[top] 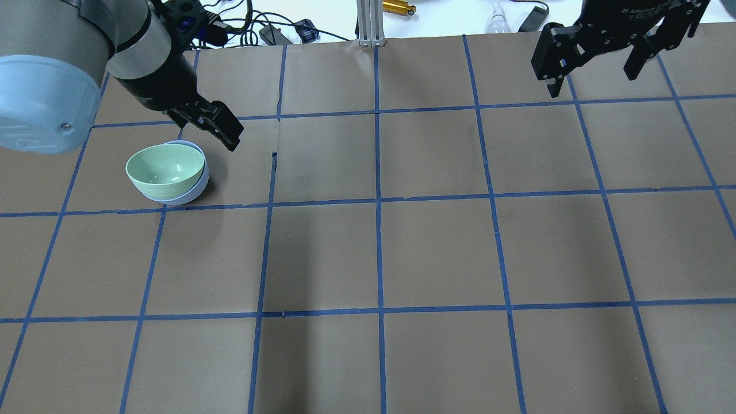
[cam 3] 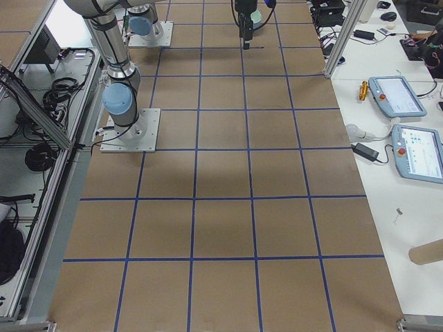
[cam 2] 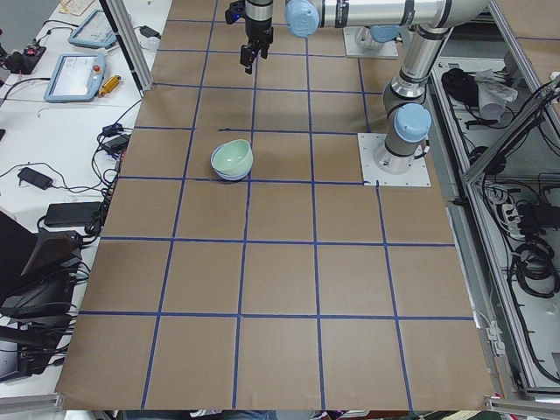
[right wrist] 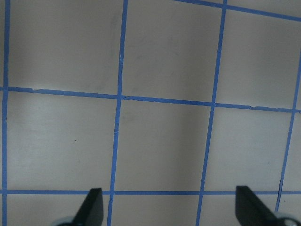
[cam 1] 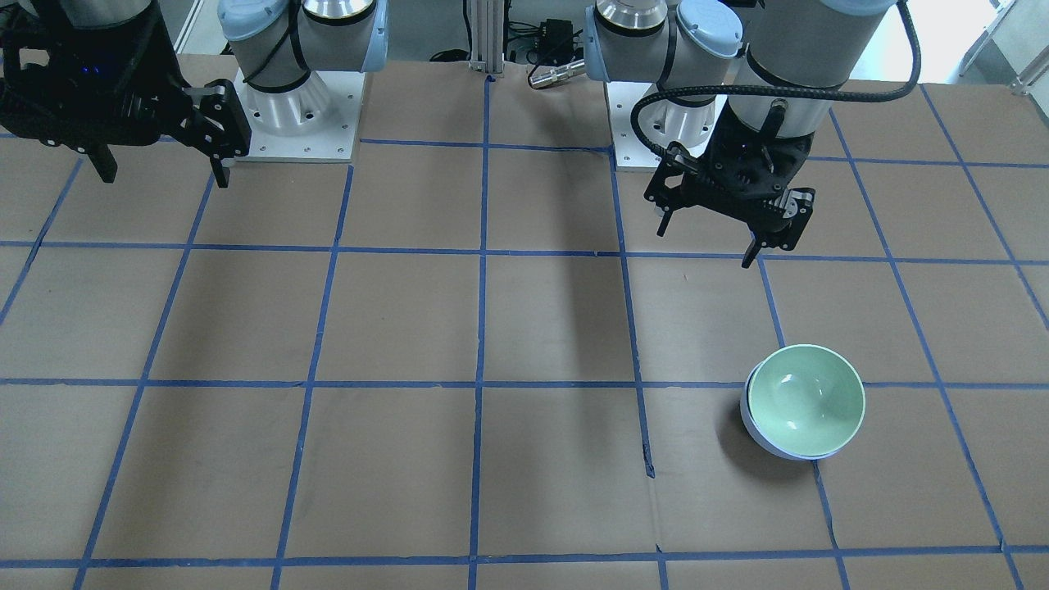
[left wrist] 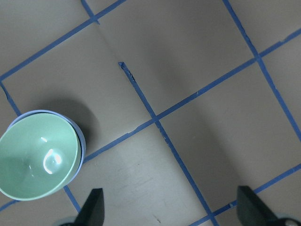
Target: Stack green bowl on blue bowl
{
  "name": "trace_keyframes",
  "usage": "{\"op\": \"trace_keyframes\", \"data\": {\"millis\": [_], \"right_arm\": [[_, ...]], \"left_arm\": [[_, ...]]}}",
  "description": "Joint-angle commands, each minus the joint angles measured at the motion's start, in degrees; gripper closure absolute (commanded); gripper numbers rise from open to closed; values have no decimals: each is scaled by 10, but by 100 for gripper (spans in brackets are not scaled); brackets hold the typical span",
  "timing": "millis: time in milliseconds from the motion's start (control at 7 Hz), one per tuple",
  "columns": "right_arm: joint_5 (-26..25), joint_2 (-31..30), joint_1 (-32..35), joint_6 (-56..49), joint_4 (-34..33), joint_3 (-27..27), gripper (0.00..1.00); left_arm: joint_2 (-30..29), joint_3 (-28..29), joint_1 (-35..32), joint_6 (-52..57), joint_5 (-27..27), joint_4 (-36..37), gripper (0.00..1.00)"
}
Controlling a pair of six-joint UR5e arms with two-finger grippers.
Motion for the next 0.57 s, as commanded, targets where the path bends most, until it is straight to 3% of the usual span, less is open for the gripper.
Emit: {"op": "trace_keyframes", "data": {"millis": [0,429], "right_arm": [[0,0,0,0,0,0,0],[0,0,0,0,0,0,0]], "left_arm": [[15,26,-2,-107,12,-67,0],[26,50,-2,-191,10,-123,0]]}}
